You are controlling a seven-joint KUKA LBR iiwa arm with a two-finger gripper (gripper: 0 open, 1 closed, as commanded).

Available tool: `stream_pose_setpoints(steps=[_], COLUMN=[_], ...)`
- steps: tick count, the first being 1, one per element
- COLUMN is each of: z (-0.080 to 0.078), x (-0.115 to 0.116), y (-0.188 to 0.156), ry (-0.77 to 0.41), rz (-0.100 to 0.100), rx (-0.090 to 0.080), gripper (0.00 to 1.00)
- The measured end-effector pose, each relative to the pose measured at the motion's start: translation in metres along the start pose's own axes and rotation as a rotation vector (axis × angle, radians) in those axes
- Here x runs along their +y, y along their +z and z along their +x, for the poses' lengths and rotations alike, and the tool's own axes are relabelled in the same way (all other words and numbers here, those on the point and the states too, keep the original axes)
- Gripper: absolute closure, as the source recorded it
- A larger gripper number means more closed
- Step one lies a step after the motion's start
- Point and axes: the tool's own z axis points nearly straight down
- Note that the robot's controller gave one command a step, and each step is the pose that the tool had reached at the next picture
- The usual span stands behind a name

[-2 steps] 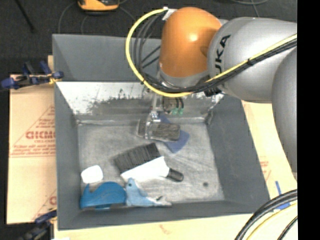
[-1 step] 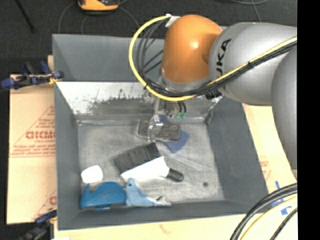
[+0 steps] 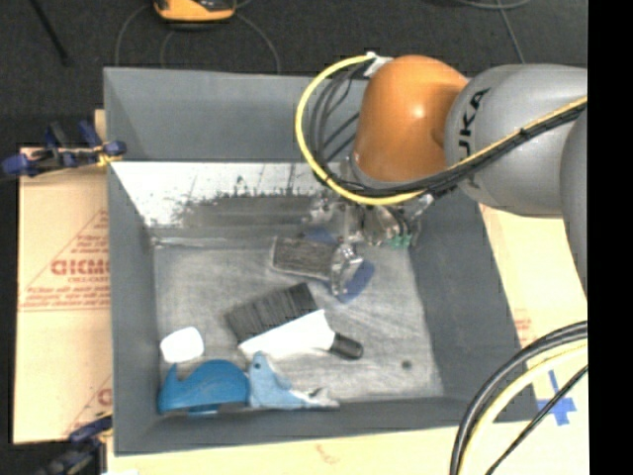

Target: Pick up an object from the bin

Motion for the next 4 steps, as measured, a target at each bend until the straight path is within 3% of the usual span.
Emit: stream_pose_setpoints(steps=[1,2,3,4], z=[0.013,0.008,0.016,0.016], x=[-0.012,-0.029,-0.029,-0.029], y=[0.005,0.064,0.068,0.068], ry=[-0.006,0.022,0.021,0.022], rz=[0.001,0.000,-0.001,-0.001], rx=[0.000,-0.034,-0.002,-0.002], gripper=[0.00,0.00,1.00,1.00])
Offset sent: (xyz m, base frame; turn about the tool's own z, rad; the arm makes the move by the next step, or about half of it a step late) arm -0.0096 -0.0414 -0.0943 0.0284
